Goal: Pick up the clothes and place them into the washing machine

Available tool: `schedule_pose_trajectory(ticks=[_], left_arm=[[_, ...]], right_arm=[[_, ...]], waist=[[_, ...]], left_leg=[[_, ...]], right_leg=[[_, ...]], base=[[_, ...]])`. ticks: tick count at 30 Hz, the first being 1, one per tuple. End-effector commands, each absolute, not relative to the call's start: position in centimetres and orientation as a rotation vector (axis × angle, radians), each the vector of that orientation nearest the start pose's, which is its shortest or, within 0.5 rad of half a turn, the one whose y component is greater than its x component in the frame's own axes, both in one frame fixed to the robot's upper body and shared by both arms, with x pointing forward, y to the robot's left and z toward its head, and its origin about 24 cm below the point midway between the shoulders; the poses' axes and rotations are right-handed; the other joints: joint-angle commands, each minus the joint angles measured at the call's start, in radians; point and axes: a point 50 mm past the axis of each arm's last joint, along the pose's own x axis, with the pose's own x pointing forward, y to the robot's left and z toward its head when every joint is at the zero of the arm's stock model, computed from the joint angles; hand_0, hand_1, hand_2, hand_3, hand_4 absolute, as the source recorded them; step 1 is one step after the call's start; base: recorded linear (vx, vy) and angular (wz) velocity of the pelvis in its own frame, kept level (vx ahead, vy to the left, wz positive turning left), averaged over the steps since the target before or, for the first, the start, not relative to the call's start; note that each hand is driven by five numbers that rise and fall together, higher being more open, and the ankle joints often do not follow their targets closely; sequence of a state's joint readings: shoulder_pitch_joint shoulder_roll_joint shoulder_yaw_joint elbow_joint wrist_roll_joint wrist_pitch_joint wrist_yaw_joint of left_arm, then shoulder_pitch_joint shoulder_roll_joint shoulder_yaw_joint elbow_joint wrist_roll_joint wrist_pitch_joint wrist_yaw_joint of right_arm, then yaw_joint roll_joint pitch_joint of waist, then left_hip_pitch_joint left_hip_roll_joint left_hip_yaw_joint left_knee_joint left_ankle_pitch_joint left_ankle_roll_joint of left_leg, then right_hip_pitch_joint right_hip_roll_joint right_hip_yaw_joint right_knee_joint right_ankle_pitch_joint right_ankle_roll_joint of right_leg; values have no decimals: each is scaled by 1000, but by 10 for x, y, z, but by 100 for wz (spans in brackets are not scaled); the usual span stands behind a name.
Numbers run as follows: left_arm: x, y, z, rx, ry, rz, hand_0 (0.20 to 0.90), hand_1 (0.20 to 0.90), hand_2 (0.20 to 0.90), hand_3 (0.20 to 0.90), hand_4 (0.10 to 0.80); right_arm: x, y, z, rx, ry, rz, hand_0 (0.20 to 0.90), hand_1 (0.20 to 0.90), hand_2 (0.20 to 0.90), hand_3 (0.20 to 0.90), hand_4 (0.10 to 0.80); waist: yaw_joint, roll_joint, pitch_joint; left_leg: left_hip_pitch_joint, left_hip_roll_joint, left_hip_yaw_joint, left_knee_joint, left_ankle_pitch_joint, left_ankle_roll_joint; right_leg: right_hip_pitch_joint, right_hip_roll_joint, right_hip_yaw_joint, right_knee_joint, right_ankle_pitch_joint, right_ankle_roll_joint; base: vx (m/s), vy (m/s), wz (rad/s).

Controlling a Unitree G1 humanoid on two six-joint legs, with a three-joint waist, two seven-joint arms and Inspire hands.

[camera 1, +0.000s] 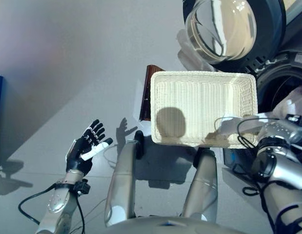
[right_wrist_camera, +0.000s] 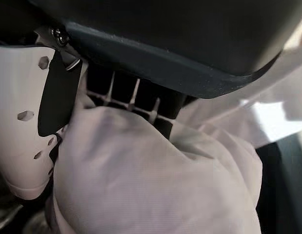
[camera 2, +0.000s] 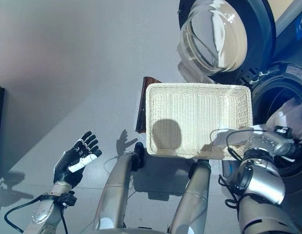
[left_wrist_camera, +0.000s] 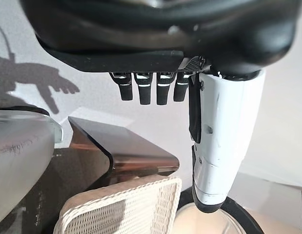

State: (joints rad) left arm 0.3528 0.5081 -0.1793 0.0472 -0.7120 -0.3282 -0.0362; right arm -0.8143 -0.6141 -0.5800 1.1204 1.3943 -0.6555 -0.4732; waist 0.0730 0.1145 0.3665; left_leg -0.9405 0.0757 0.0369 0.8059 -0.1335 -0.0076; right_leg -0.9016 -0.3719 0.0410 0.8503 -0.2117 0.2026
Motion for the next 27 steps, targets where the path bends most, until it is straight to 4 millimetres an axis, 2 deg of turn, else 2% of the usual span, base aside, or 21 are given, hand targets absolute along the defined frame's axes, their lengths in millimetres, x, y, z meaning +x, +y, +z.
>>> schedule_pose_trajectory(ticks=[1,4,5,6,9,12,13,16,23,25,26,27], left_arm=[[172,237,23,-227,3,19,900,900,900,900,800],[171,241,23,-214,8,29,900,900,900,900,800],[171,241,23,-214,6,33,900,900,900,900,800],[171,241,24,-217,5,33,900,900,900,900,800],[170,237,25,-222,8,26,900,900,900,900,800],[168,240,24,-224,22,41,900,900,900,900,800],[169,241,24,-221,23,43,900,900,900,900,800],[169,242,24,-212,24,52,900,900,900,900,800],[167,246,23,-219,32,70,900,900,900,900,800],[167,245,24,-225,31,69,900,900,900,900,800],[167,245,24,-224,32,67,900,900,900,900,800],[167,245,24,-224,32,66,900,900,900,900,800]], right_arm=[[245,-449,185,1169,-946,-1422,200,200,200,200,300],[239,-457,183,1123,-857,-1497,200,200,200,200,300],[241,-458,186,1110,-834,-1502,200,200,200,200,300],[243,-459,196,1094,-831,-1483,200,200,200,200,300],[243,-455,205,1180,-924,-1484,200,200,200,200,300],[232,-459,196,1236,-928,-1592,200,200,200,200,300],[230,-459,193,1250,-924,-1619,200,200,200,200,300],[231,-458,189,1261,-908,-1640,200,200,200,200,300],[236,-451,181,1311,-890,-1664,200,200,200,200,300],[239,-448,181,1324,-902,-1642,367,367,367,367,420],[240,-447,180,1325,-897,-1640,900,900,900,900,800],[241,-446,180,1333,-895,-1639,900,900,900,900,800]], waist=[[1,26,-34],[4,25,-37],[7,24,-43],[8,25,-38],[4,28,-38],[-1,31,-41],[-4,31,-49],[-6,33,-48],[-6,38,-57],[-8,37,-57],[-8,37,-57],[-7,36,-58]], left_leg=[[27,63,-72,-93,10,-104],[20,62,-73,-102,27,-102],[25,64,-71,-98,10,-104],[18,65,-68,-102,27,-102],[19,65,-65,-106,28,-100],[18,65,-65,-102,26,-100],[24,66,-65,-97,4,-103],[12,64,-64,-99,23,-99],[0,70,-56,-93,21,-96],[-2,71,-54,-91,21,-96],[-3,72,-52,-90,21,-95],[-1,72,-52,-89,20,-95]], right_leg=[[-5,10,-27,6,-1,-43],[-13,10,-27,-1,17,-47],[-9,10,-25,4,1,-44],[-20,11,-24,-2,21,-45],[-23,13,-19,-5,24,-46],[-24,13,-22,2,21,-45],[-16,13,-21,8,1,-42],[-27,14,-21,4,21,-46],[-45,20,-11,4,27,-47],[-48,20,-10,3,28,-47],[-48,20,-10,4,28,-48],[-49,20,-9,6,28,-48]], base=[[19,-13,6],[9,-9,2],[0,0,0],[-4,5,-6],[-22,11,-6],[34,-1,0],[82,1,0],[-53,17,1],[-2,4,-1],[-13,17,-5],[-6,12,-6],[-4,9,-8]])
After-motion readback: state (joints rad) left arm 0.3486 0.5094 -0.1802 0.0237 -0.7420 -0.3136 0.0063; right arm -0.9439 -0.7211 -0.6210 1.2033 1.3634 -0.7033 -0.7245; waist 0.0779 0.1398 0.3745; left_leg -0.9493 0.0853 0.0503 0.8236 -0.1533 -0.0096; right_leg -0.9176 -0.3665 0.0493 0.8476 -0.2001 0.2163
